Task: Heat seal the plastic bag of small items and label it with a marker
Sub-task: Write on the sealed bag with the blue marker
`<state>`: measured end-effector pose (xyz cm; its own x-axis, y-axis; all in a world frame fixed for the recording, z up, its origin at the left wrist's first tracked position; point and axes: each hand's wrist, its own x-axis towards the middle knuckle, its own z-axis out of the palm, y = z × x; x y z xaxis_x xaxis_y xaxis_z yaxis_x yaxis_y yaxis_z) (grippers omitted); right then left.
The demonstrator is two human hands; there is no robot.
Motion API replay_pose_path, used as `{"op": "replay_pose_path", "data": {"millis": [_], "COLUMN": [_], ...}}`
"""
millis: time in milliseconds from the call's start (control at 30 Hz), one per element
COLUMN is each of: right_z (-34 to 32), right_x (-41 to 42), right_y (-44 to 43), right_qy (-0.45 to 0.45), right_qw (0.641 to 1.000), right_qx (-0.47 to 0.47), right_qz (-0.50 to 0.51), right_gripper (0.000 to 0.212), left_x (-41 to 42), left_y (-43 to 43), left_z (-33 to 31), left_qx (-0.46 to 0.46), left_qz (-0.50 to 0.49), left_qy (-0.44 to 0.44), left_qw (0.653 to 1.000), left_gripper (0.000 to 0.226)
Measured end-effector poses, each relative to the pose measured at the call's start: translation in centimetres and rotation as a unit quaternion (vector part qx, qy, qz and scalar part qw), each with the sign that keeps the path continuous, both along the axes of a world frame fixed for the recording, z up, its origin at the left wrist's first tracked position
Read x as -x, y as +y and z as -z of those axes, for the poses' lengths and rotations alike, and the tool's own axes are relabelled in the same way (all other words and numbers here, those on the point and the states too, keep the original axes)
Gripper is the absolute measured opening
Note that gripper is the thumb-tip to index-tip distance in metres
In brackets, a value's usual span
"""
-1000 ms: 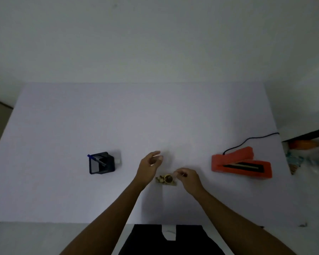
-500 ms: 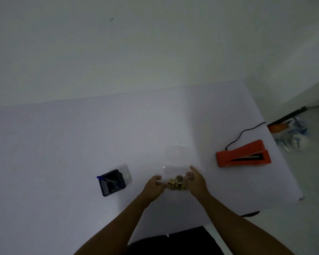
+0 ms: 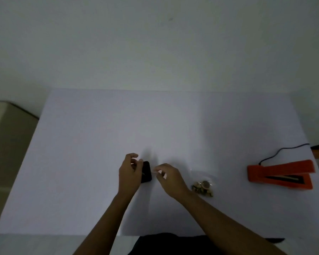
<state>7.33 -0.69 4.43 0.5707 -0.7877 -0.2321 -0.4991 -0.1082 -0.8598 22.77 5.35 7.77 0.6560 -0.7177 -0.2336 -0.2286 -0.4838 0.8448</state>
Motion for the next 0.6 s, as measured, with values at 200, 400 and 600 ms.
{"op": "replay_pose_path", "data": {"millis": [200, 400, 600], "right_z": [2.7, 2.9, 0.6], "right_x": [-6.3, -9.2, -6.3], "right_y": [0.4, -0.6, -1.3], "right_qy": [0.141, 0.28, 0.054], "right_qw": [0.965, 0.921, 0.977], "right_qx": [0.001, -0.005, 0.061], "right_qz": [-0.219, -0.27, -0.195], "right_gripper": [0.036, 0.032, 0.035], "left_x": [-4.0, -2.5, -2.2], "left_y": [4.8, 5.8, 4.2], "left_z": [3.3, 5.5, 5.1], "left_qx": [-0.126, -0.156, -0.155], "left_qz": [-0.007, 0.042, 0.011], "left_qy": [0.001, -0.02, -0.025], "left_qw": [0.992, 0.987, 0.988], "left_gripper": [0.017, 0.022, 0.019]}}
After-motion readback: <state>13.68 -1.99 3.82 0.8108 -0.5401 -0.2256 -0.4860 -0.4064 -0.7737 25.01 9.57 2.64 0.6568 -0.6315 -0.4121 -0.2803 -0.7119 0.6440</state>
